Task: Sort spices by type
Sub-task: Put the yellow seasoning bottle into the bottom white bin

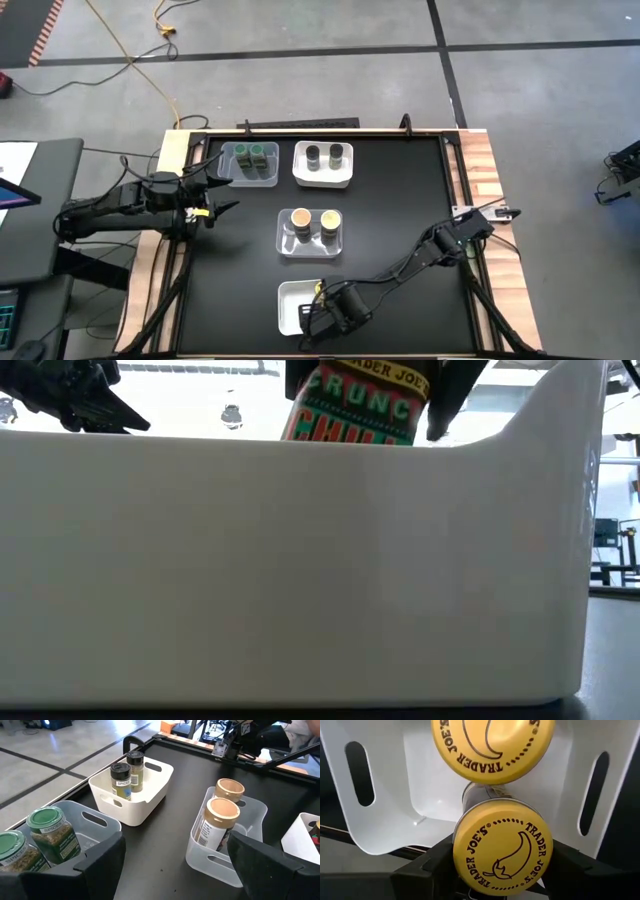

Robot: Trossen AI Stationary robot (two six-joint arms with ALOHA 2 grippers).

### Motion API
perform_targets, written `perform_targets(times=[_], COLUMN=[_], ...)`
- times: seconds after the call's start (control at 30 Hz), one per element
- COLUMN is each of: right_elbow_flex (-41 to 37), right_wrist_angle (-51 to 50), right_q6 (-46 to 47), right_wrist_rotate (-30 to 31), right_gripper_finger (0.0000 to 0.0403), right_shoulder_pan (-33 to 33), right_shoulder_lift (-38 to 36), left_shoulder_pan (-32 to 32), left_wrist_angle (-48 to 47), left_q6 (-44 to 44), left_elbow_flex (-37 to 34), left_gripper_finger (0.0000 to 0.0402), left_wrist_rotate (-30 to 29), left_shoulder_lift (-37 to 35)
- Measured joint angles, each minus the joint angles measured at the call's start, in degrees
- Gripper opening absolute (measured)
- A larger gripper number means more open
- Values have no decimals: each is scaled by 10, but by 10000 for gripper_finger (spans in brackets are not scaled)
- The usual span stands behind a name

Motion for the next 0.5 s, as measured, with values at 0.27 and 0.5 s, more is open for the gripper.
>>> perform_targets(times=[0.27,0.5], right_elbow_flex=[0,0], right_wrist_angle=[11,12], right_q6=[-15,-13], right_wrist_rotate=[0,0], right_gripper_finger=[255,292], right_shoulder_pan=[3,3], right_shoulder_lift=[-1,-1], left_shoulder_pan=[0,0], left_wrist_angle=[0,0], left_q6=[0,0], left_elbow_flex=[0,0], left_gripper_finger=[334,334], left_wrist_rotate=[0,0], left_shoulder_lift=[0,0])
